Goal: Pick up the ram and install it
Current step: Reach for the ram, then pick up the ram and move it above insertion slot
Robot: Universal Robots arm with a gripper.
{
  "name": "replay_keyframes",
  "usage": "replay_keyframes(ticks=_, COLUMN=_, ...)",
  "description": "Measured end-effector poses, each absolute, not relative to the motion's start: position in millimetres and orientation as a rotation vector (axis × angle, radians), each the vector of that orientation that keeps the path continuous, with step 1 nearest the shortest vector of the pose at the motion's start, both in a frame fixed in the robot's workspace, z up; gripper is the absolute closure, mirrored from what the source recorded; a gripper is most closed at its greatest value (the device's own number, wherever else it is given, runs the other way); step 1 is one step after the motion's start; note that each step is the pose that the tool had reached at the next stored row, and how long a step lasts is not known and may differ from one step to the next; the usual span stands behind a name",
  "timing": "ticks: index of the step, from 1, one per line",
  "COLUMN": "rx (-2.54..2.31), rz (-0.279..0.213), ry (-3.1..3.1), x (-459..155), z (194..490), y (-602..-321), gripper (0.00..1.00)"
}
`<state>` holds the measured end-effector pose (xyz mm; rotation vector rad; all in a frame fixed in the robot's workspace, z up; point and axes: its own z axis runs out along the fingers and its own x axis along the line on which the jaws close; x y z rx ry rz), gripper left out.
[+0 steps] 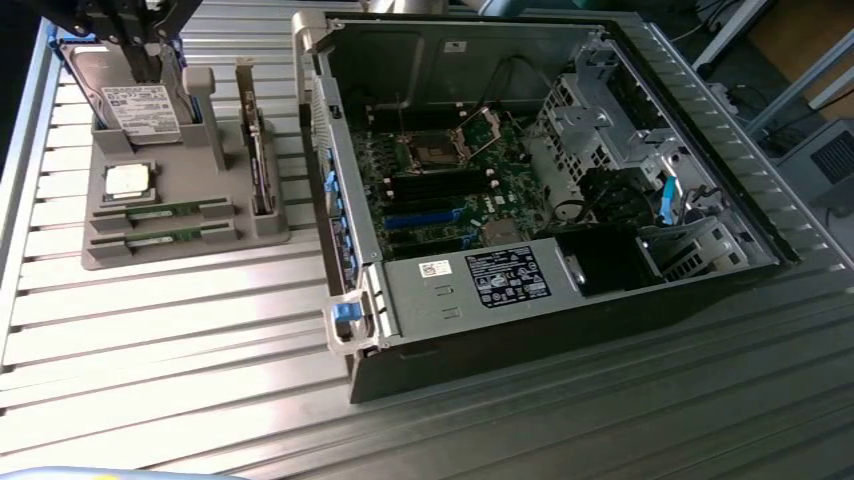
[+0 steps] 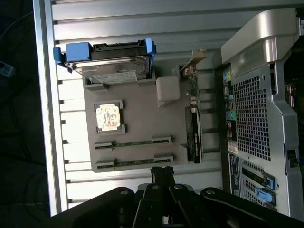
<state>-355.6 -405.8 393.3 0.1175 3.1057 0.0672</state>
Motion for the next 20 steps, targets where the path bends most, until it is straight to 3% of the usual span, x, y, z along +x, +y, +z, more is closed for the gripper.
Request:
replay_keyframes(ticks=10, rx=0.117, rz=0.066, ry=3.106, x=-355.6, z=393.3, y=-432.8, gripper=0.9)
replay_keyframes(ticks=20, rx=0.106, rz=0.066, ry=3.106, x=-355.6, z=393.3, y=-434.7, gripper=0.9)
